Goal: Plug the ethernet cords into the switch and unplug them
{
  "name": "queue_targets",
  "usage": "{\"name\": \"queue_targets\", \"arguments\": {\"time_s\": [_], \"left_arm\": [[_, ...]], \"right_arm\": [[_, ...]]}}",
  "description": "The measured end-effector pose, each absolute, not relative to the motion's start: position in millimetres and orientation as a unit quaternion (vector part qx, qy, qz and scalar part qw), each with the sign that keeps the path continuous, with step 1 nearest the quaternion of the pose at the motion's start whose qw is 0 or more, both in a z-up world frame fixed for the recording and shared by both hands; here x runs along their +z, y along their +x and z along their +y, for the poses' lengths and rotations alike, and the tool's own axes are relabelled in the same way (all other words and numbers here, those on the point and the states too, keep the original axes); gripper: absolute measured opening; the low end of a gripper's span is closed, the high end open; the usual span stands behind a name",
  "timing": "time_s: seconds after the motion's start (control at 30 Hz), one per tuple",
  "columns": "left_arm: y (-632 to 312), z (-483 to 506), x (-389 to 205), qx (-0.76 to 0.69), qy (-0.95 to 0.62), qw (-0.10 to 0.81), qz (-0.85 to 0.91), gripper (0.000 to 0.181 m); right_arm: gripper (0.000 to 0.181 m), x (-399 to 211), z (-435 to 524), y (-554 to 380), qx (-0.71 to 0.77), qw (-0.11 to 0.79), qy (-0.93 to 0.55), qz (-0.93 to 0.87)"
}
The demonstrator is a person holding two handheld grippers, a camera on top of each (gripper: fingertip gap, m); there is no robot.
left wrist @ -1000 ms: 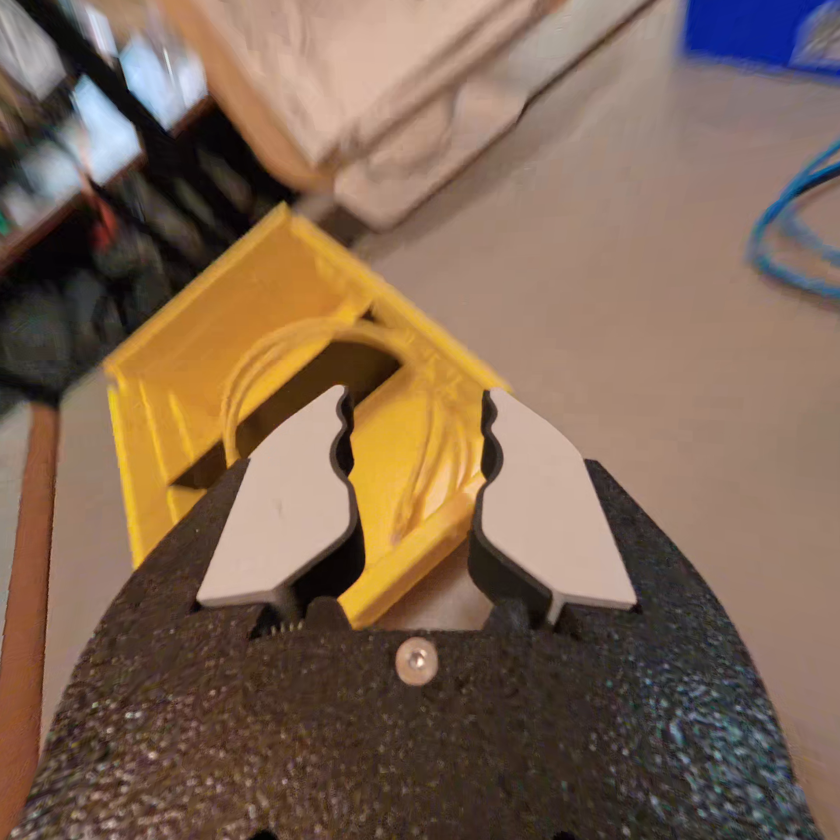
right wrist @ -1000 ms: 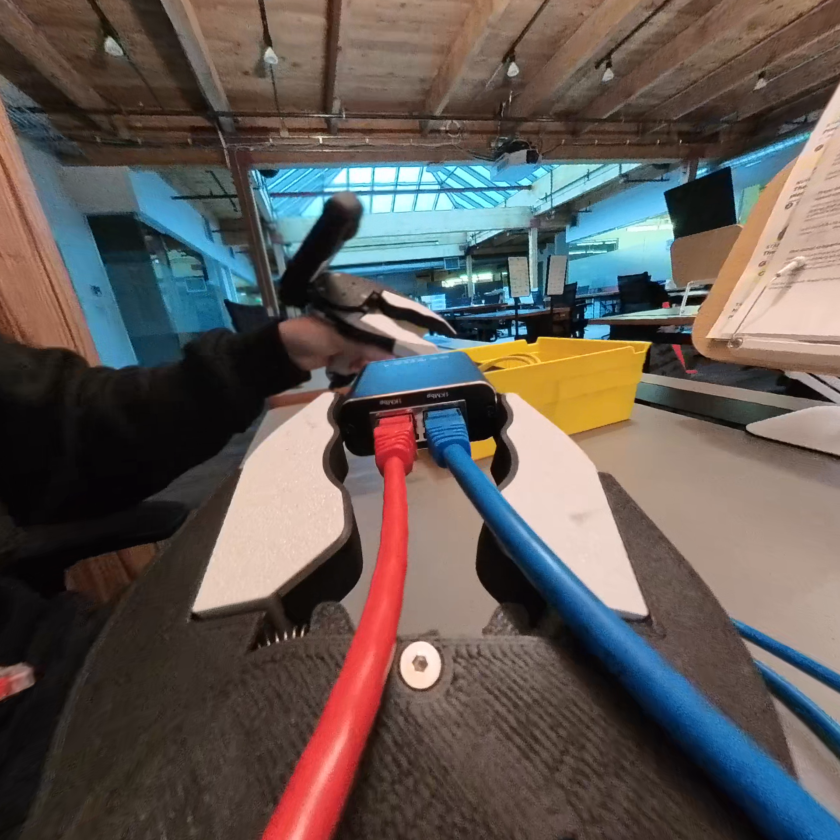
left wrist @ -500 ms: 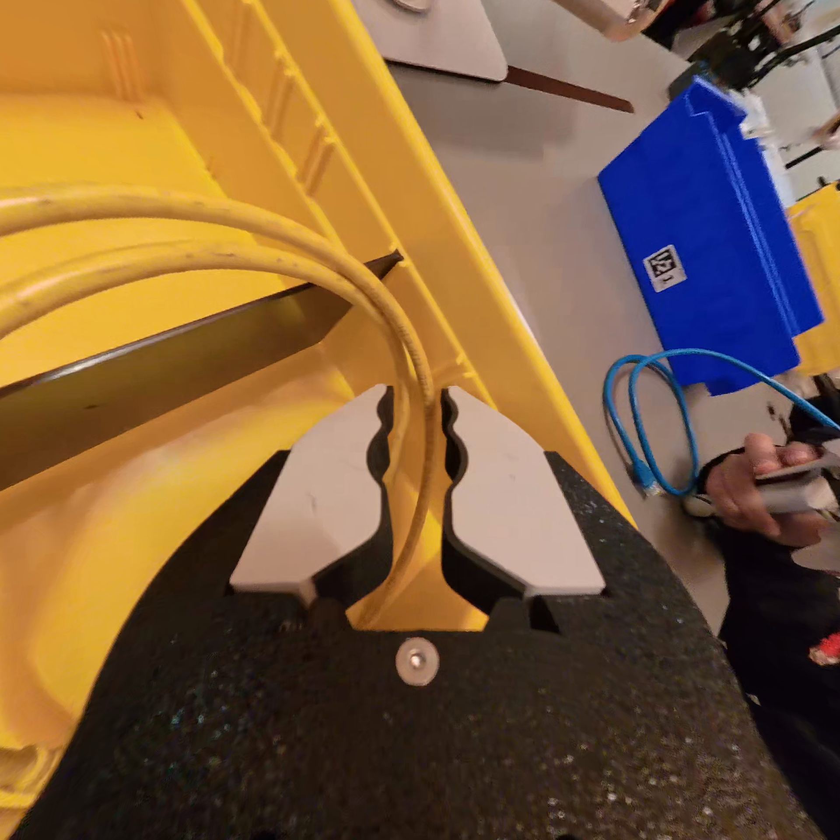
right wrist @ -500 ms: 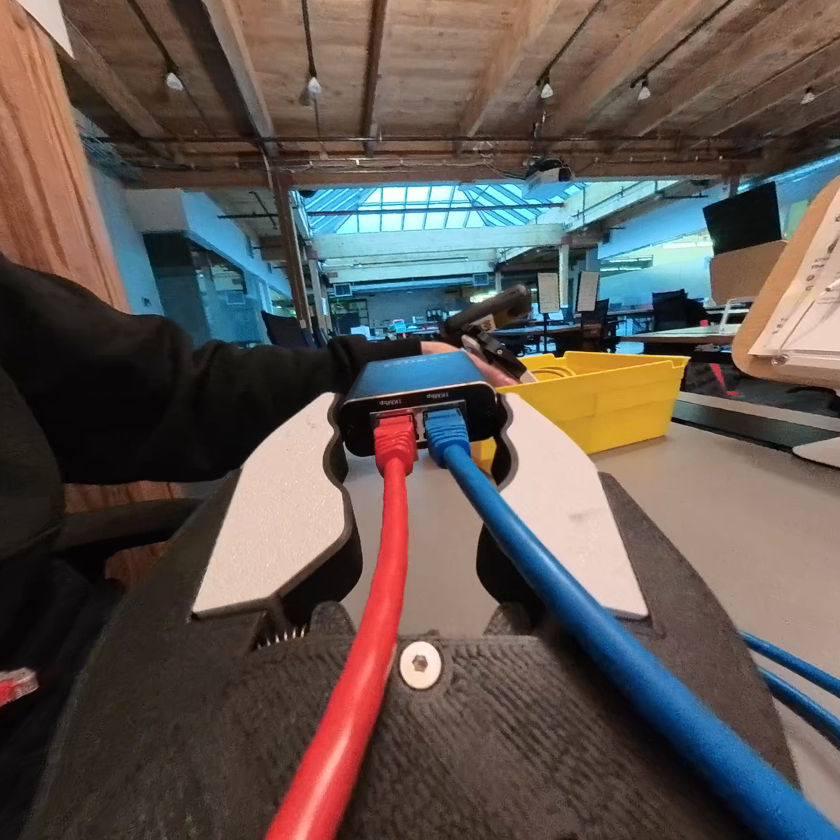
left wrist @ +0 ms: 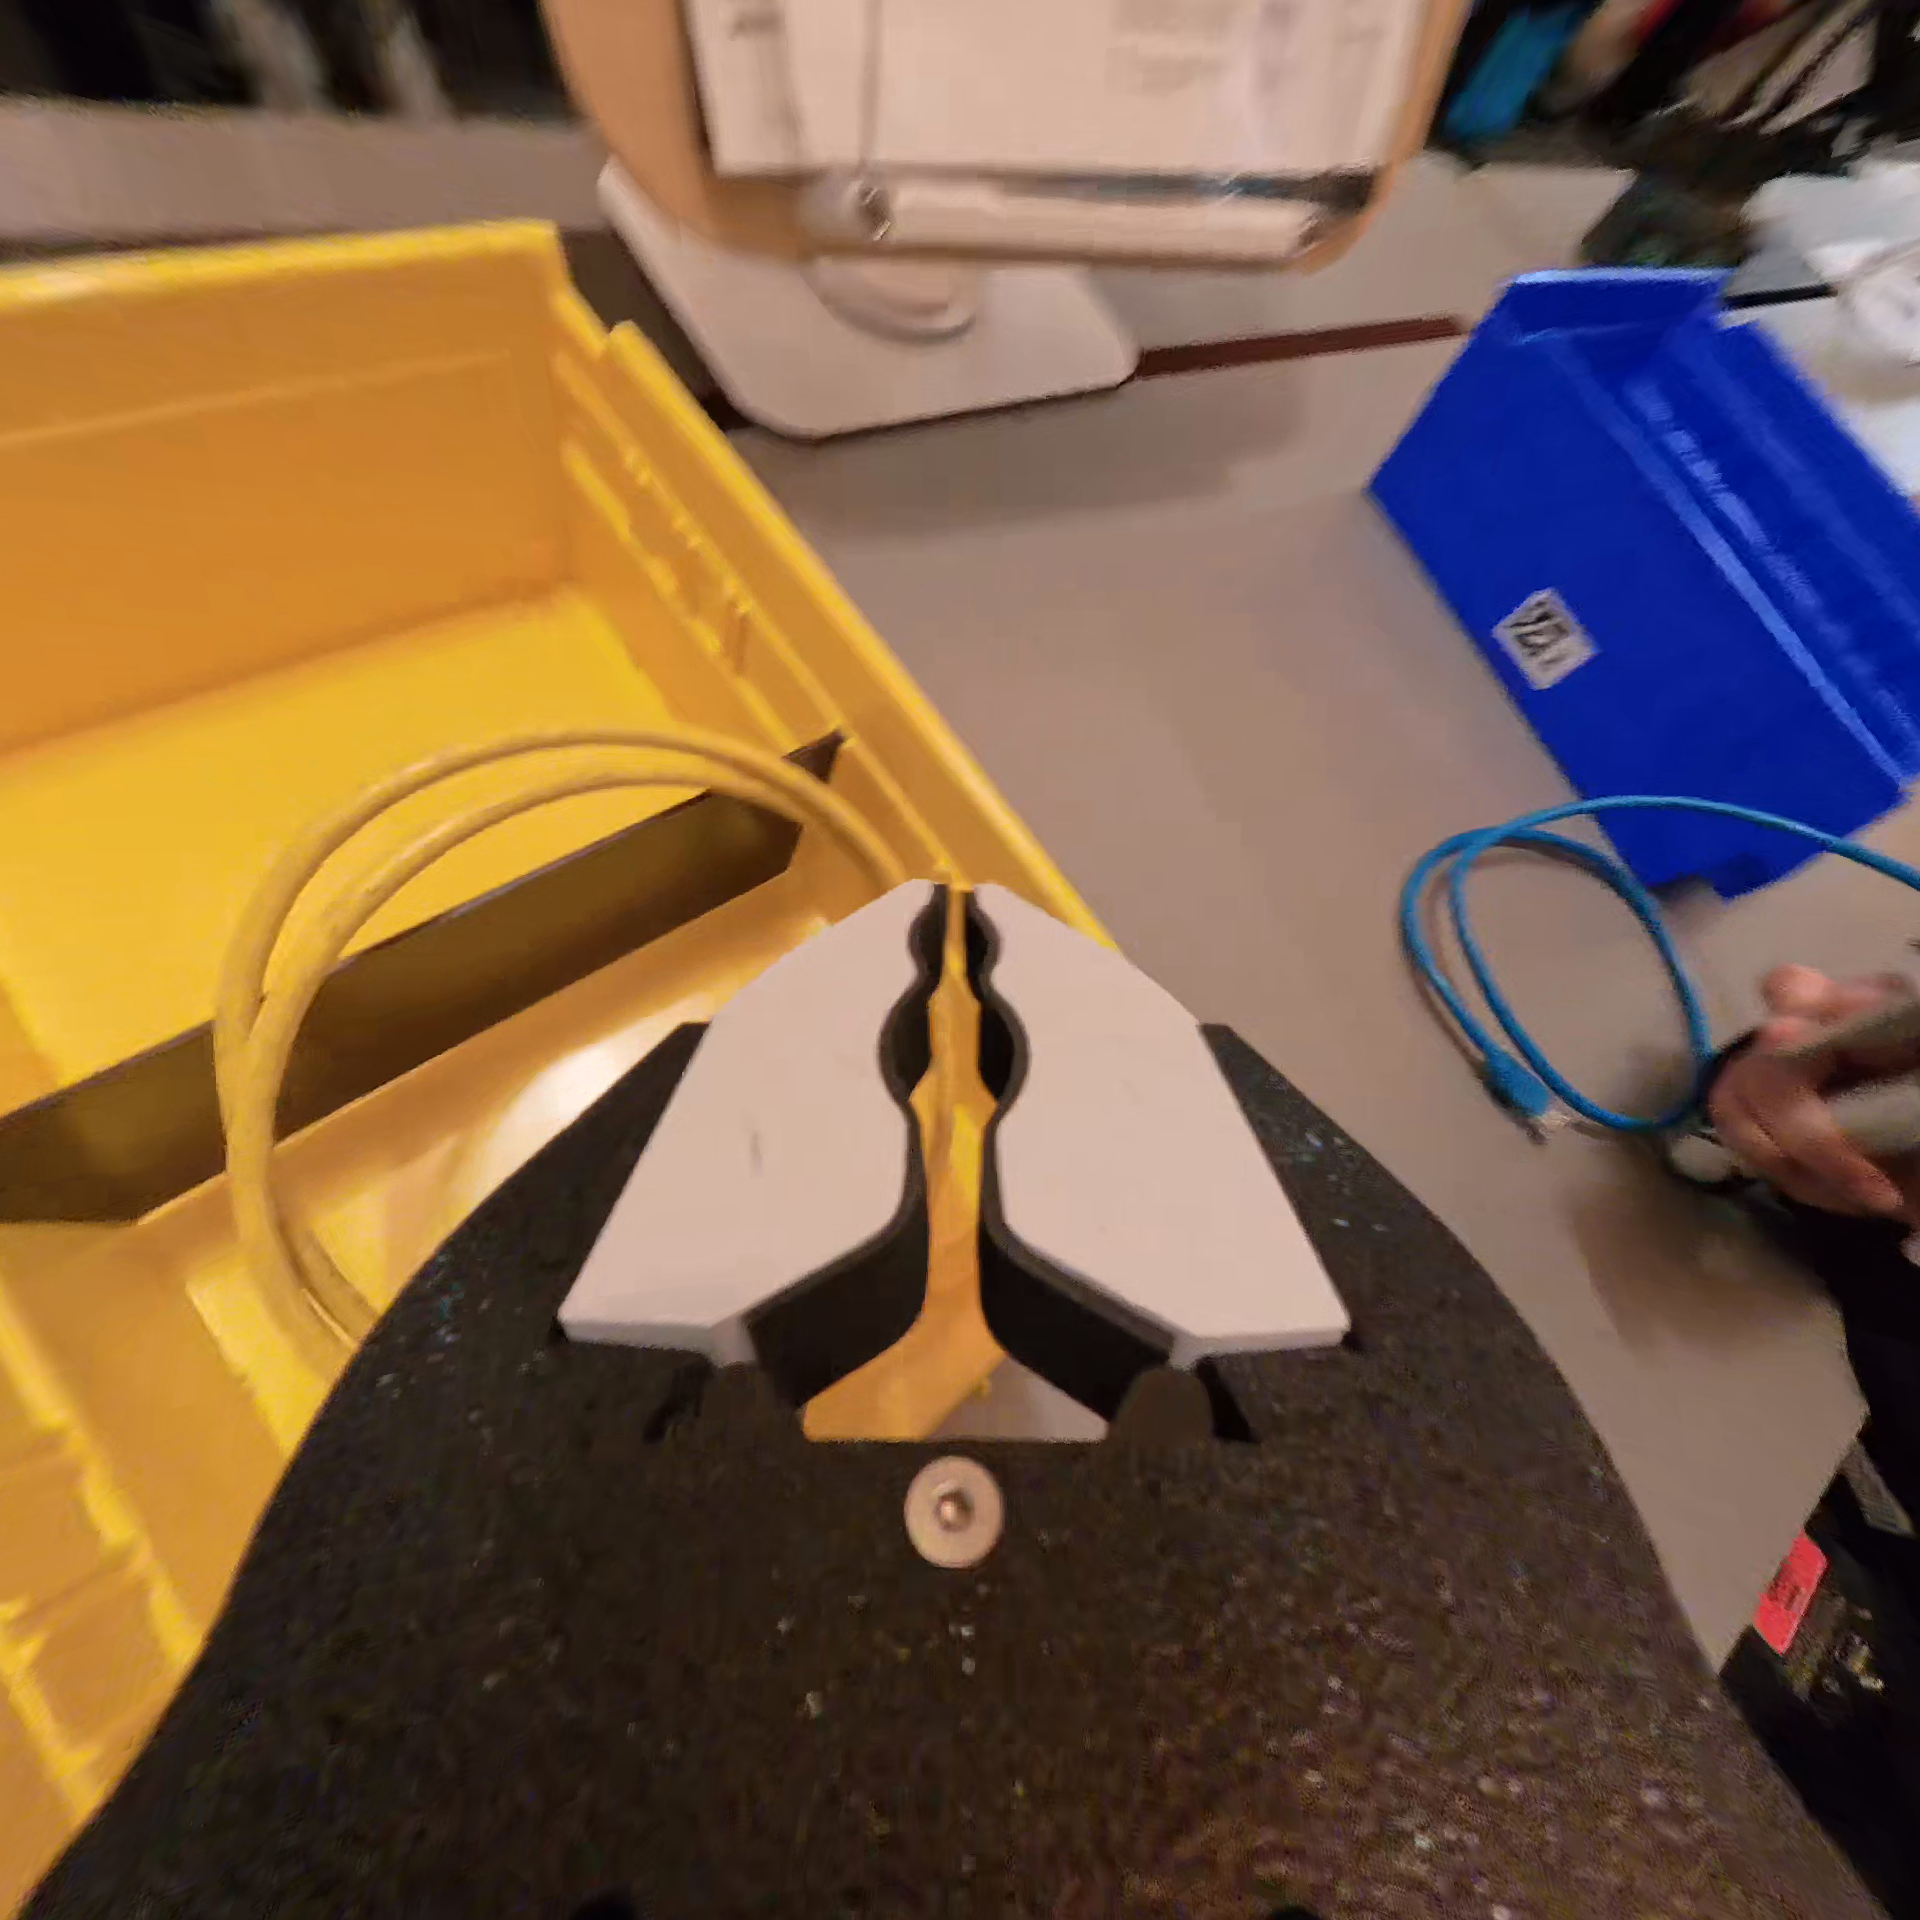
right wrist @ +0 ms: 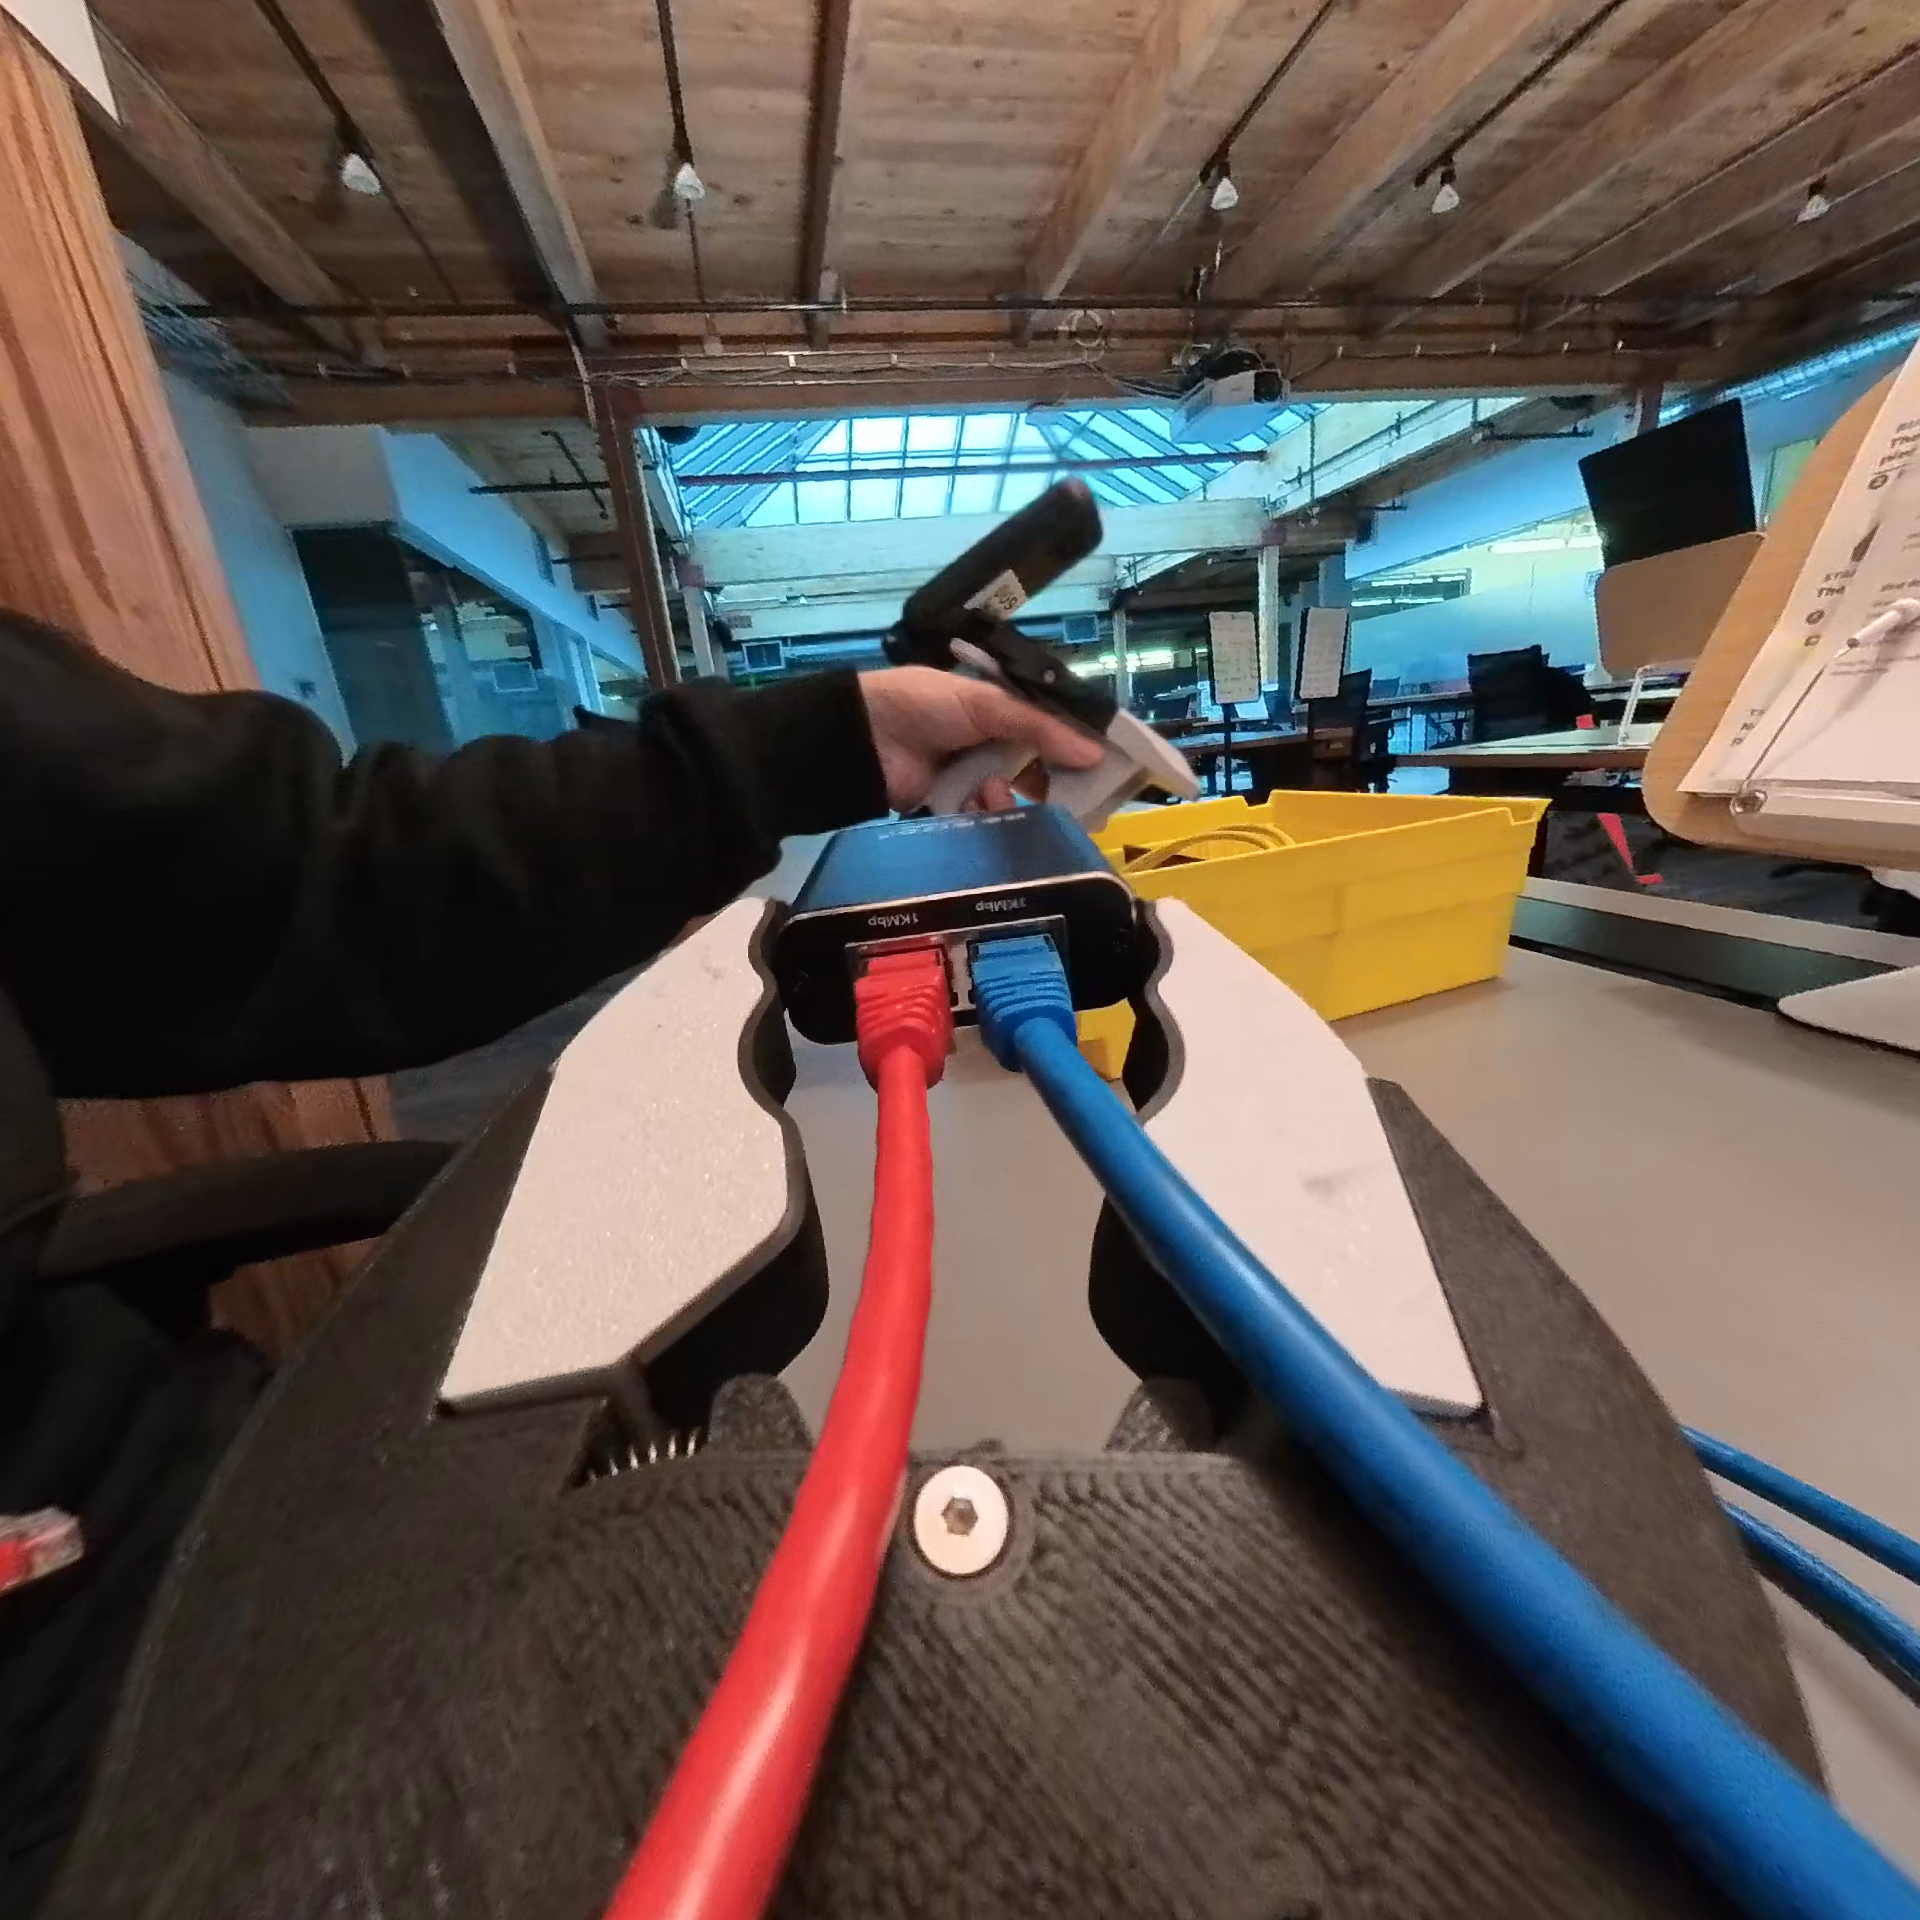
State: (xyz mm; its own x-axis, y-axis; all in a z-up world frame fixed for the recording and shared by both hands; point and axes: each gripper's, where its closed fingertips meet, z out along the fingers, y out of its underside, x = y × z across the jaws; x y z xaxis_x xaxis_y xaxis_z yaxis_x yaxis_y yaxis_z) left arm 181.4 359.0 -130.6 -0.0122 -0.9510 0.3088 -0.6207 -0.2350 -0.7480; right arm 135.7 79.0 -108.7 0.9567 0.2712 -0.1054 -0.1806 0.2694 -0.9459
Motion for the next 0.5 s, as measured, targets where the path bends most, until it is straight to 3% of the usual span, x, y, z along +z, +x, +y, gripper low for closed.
{"name": "queue_targets", "arguments": {"time_s": [0.07, 0.23, 0.43, 0.5], "left_arm": [[191, 362, -152, -0.398, -0.709, 0.16, 0.56, 0.029], [223, 366, -171, -0.492, -0.771, 0.065, 0.4, 0.035], [225, 363, -183, -0.527, -0.776, 0.018, 0.347, 0.023], [224, 364, -182, -0.543, -0.761, 0.022, 0.356, 0.011]], "right_arm": [[0.063, -109, 79, 135, 0.139, 0.794, -0.59, -0.043], [0.063, -111, 79, 133, 0.138, 0.792, -0.593, -0.048], [0.063, -111, 80, 135, 0.134, 0.791, -0.595, -0.048], [0.063, -111, 81, 137, 0.132, 0.791, -0.596, -0.047]]}}
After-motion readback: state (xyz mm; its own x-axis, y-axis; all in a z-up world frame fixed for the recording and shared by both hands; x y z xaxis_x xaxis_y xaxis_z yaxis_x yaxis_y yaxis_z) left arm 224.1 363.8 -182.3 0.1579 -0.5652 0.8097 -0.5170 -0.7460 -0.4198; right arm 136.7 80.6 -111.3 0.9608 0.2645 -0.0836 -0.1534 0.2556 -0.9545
